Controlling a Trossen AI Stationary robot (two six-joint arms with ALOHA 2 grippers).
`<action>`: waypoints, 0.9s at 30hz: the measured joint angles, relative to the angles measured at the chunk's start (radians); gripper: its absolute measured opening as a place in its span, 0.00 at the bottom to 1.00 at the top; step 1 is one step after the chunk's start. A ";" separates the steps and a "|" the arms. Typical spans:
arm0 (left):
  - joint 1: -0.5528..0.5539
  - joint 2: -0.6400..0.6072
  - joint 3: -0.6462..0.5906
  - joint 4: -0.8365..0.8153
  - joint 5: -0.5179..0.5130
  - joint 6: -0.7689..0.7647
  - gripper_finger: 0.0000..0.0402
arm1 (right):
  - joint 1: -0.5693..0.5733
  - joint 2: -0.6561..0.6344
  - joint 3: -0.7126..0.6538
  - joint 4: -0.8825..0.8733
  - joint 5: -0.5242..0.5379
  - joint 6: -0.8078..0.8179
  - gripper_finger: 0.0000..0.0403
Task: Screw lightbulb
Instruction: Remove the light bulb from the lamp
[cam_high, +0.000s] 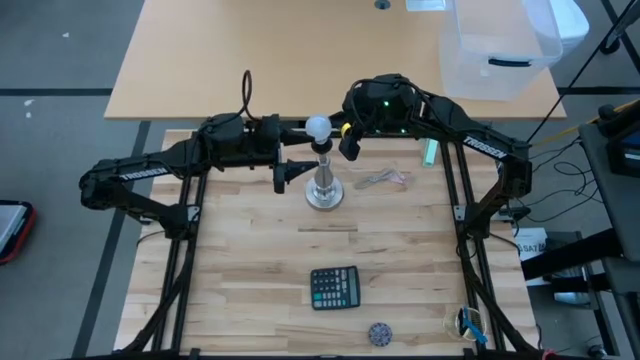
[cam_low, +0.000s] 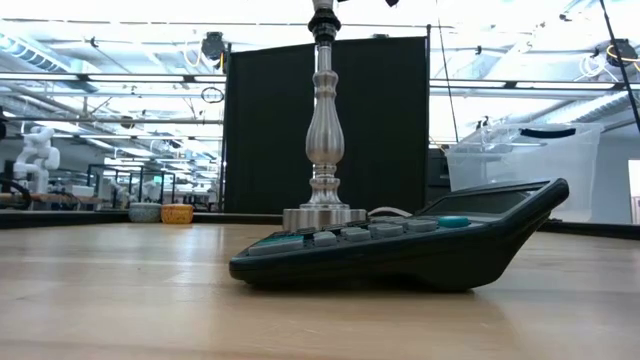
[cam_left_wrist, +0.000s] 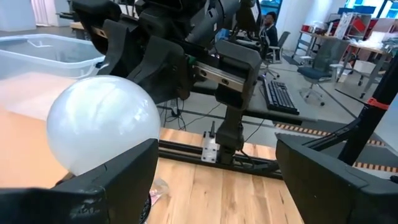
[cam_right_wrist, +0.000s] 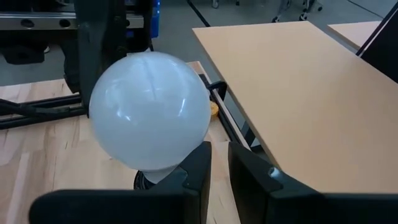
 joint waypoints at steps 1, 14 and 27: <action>0.000 0.000 0.000 0.000 -0.001 -0.001 0.83 | -0.002 0.000 0.000 0.002 -0.003 0.000 0.13; -0.009 0.031 0.000 0.044 -0.024 0.006 0.83 | -0.001 -0.004 0.000 0.000 0.060 0.000 0.13; -0.009 -0.039 -0.001 0.047 -0.059 0.044 0.83 | -0.017 -0.063 0.001 -0.088 0.068 0.019 0.42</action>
